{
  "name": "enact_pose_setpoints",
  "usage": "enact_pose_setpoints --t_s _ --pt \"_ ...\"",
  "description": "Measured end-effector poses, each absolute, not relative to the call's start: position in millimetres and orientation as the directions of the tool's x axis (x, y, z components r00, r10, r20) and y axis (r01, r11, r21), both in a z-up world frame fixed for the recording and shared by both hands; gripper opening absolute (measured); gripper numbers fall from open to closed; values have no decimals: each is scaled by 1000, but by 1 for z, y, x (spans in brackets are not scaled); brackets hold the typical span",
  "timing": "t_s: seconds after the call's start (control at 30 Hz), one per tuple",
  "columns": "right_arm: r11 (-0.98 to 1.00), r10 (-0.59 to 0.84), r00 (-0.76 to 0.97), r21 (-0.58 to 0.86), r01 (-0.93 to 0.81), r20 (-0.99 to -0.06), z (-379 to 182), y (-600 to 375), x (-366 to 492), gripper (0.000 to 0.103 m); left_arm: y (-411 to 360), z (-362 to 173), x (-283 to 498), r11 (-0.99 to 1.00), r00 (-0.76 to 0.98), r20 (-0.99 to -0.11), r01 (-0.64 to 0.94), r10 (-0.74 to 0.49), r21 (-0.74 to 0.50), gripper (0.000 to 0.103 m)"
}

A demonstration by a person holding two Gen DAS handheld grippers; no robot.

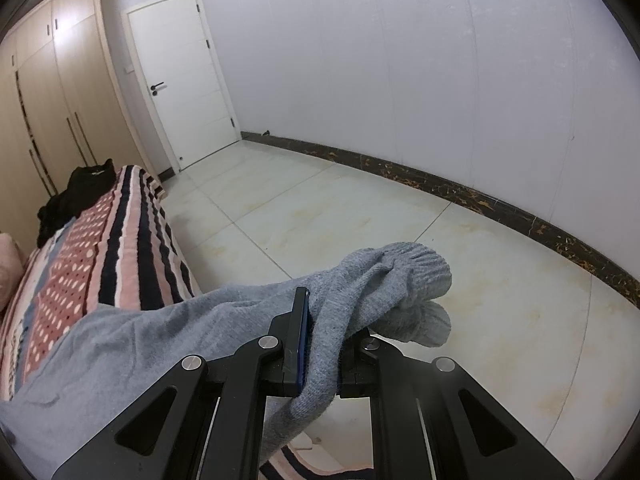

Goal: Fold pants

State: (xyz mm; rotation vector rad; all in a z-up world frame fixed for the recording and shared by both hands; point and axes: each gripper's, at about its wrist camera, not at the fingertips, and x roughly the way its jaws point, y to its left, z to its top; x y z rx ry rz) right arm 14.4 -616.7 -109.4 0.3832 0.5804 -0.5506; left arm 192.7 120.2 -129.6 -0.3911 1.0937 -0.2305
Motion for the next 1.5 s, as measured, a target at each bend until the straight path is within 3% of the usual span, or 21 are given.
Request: enact_pose_setpoints --t_s 0.2,0.23,0.27,0.3,0.37,0.53,0.67,0.83,0.97,1.03,1.1,1.13,1.3,1.5 --pt "792 -374 699 183 582 -609 -109 -618 14 4 118 -149 211 892 510 -789 -89 -342 -444 50" --pt "792 -373 700 184 582 -609 -109 -618 14 4 119 -150 213 886 518 -782 -93 -346 -454 46" --pt "791 -371 699 186 582 -611 -109 -618 15 4 120 -151 215 876 533 -768 -95 -356 -472 21" --pt "792 -369 699 186 582 -613 -109 -617 15 4 119 -150 214 873 544 -757 -90 -360 -480 6" --pt "791 -367 699 189 582 -614 -109 -617 15 4 118 -143 207 889 584 -742 -75 -328 -452 4" --pt "798 -355 701 190 572 -619 -112 -615 18 4 125 -111 156 955 692 -712 -120 -116 -272 4" --pt "801 -349 705 193 566 -617 -112 -613 18 4 123 -117 122 972 693 -720 -141 -40 -189 4" --pt "794 -343 707 211 570 -619 -114 -617 15 4 126 -149 102 968 646 -763 -173 -29 -183 4" --pt "794 -335 708 218 567 -622 -114 -620 12 4 132 -150 99 961 631 -775 -193 -31 -196 13" --pt "794 -335 709 219 567 -621 -113 -620 13 4 132 -141 99 964 633 -774 -201 -8 -174 24" --pt "795 -334 711 220 565 -619 -113 -618 13 4 133 -128 95 968 661 -750 -178 -17 -178 49" --pt "795 -334 711 221 565 -619 -113 -619 13 4 132 -123 96 969 668 -744 -166 -27 -184 53" --pt "795 -328 713 226 563 -620 -113 -618 17 4 135 -106 124 983 641 -767 -119 -34 -143 63" --pt "799 -324 719 228 556 -615 -113 -613 20 4 142 -126 171 969 496 -857 -109 -139 -220 63"
